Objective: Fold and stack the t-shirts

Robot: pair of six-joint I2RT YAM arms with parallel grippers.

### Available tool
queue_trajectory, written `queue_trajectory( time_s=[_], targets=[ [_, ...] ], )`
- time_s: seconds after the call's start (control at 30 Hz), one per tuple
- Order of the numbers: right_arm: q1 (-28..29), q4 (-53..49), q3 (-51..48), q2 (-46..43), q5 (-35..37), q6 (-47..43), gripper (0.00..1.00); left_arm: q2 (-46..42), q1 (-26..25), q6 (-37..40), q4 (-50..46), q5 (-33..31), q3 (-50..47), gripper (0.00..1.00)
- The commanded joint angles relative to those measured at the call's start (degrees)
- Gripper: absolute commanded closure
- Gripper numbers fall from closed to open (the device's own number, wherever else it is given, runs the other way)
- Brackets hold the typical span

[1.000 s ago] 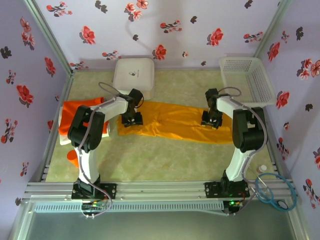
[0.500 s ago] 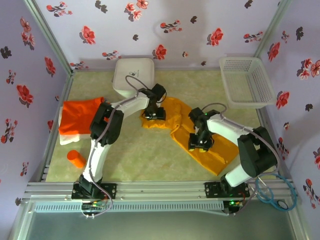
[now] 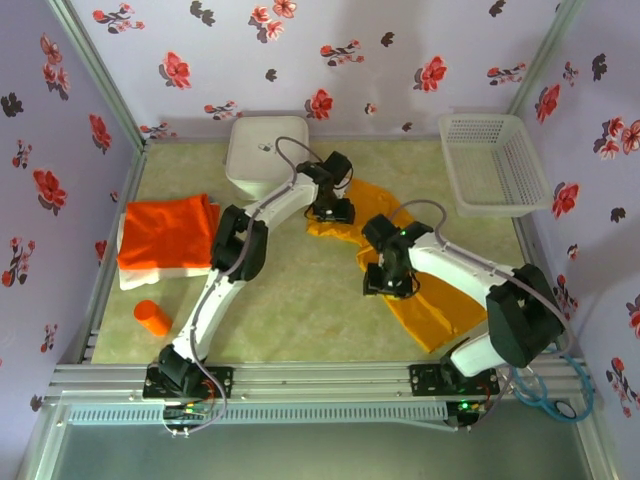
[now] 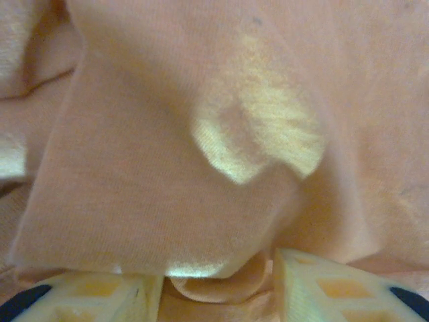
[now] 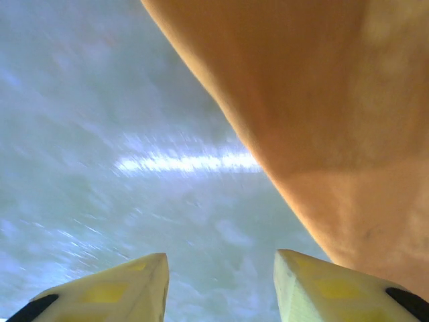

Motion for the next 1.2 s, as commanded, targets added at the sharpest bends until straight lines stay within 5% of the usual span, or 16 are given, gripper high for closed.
queue_trajectory(
  time_s=[0.0,0.2,0.57,0.87,1.17],
  targets=[
    [-2.88,0.15,5.58,-0.21,6.85,-2.31,0.54,3.29,0.69,2.27,-3.66,0.64,4.4,0.52],
    [-6.86,6.07,12.37,2.69,10.04,-8.68,0.48,-5.66,1.22,4.84,-3.19,-1.05,0.97,0.5],
    [-9.36,8.73,29.11,20.06,5.94,-19.48,0.43,-36.81,3.59,2.83,8.89,-6.52,-31.87,0.48],
    [-9.31,8.5,41.16,36.38,-2.62,-22.07,0.44,-55.62,4.77,-4.18,17.58,-8.71,-58.56,0.48],
    [-11.02,3.53,56.88,50.86,0.92,-20.24,0.43,-64.49,2.67,-13.75,26.11,-8.7,-74.67,0.49]
  ],
)
